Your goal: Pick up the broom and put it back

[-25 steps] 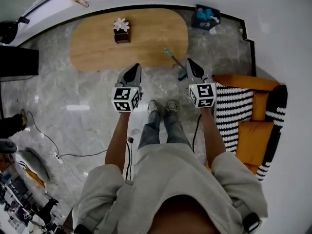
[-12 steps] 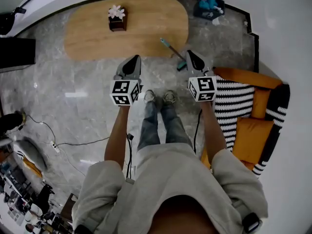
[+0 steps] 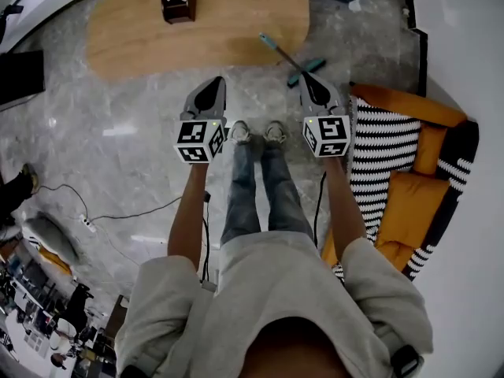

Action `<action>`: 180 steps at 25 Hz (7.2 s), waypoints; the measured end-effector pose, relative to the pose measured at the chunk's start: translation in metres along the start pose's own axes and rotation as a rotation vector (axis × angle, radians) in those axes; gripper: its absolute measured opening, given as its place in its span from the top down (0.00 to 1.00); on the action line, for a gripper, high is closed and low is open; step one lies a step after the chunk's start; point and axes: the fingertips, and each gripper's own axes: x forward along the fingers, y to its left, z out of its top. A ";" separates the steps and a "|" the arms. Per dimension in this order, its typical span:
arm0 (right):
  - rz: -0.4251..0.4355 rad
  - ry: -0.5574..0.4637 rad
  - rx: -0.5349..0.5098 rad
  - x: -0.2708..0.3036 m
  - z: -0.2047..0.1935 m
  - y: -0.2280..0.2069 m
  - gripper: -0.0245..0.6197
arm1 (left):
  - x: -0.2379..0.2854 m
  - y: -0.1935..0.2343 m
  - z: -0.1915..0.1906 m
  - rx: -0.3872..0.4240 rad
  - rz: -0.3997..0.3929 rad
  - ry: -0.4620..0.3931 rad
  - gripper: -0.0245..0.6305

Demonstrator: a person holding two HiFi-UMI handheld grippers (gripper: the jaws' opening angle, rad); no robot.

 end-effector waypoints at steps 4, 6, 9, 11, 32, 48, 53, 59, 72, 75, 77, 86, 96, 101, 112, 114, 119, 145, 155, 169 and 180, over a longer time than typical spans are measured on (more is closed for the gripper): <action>-0.006 0.027 0.013 0.005 -0.024 0.003 0.96 | 0.003 0.008 -0.018 -0.015 0.007 0.009 0.96; -0.003 0.043 0.017 0.006 -0.038 0.006 0.96 | 0.005 0.010 -0.027 -0.022 0.008 0.013 0.96; -0.001 0.068 0.020 0.008 -0.057 0.007 0.96 | 0.010 0.012 -0.040 -0.033 0.009 0.019 0.96; 0.000 0.082 0.024 0.009 -0.069 0.008 0.96 | 0.012 0.013 -0.048 -0.040 0.010 0.024 0.96; 0.031 0.146 -0.013 0.048 -0.118 0.015 0.60 | 0.023 0.026 -0.084 -0.080 0.028 0.041 0.96; 0.015 0.172 -0.078 0.138 -0.105 0.000 0.60 | 0.026 0.029 -0.090 -0.101 0.035 0.049 0.96; 0.020 0.194 -0.125 0.155 -0.107 -0.002 0.63 | 0.025 0.034 -0.095 -0.107 0.041 0.054 0.96; 0.018 0.216 -0.121 0.167 -0.115 -0.005 0.70 | 0.025 0.034 -0.100 -0.113 0.040 0.062 0.96; -0.028 0.220 -0.175 0.167 -0.118 -0.014 0.81 | 0.023 0.040 -0.105 -0.120 0.044 0.069 0.96; -0.048 0.212 -0.182 0.159 -0.117 -0.022 0.81 | 0.024 0.038 -0.102 -0.114 0.038 0.067 0.96; -0.072 0.203 -0.180 0.151 -0.116 -0.030 0.82 | 0.026 0.035 -0.098 -0.109 0.032 0.065 0.96; -0.181 0.160 -0.149 0.103 -0.098 -0.073 0.84 | 0.029 0.011 -0.074 -0.078 0.000 0.044 0.96; -0.276 0.109 -0.069 0.061 -0.076 -0.103 0.84 | 0.025 -0.013 -0.041 -0.034 -0.022 0.013 0.96; -0.266 0.079 -0.061 0.046 -0.055 -0.102 0.84 | 0.021 -0.022 -0.024 -0.021 -0.023 -0.011 0.96; -0.219 0.034 -0.093 -0.009 0.018 -0.083 0.84 | -0.008 -0.034 0.057 0.014 -0.002 -0.117 0.96; -0.212 0.017 -0.099 -0.018 0.038 -0.082 0.84 | -0.014 -0.036 0.078 0.026 -0.001 -0.143 0.96; -0.210 -0.026 -0.100 -0.042 0.079 -0.078 0.84 | -0.030 -0.039 0.119 0.055 0.005 -0.199 0.96; -0.023 -0.049 -0.221 -0.111 0.136 -0.023 0.84 | -0.136 -0.059 0.197 0.112 0.158 -0.359 0.96; 0.236 -0.009 -0.321 -0.069 0.124 0.086 0.84 | -0.208 -0.012 0.170 0.054 0.342 -0.374 0.96; 0.504 -0.018 -0.416 -0.024 0.133 0.284 0.84 | -0.364 0.099 0.103 -0.074 0.599 -0.427 0.96; 0.430 0.026 -0.414 0.021 0.134 0.379 0.84 | -0.403 0.210 0.099 -0.087 0.524 -0.425 0.96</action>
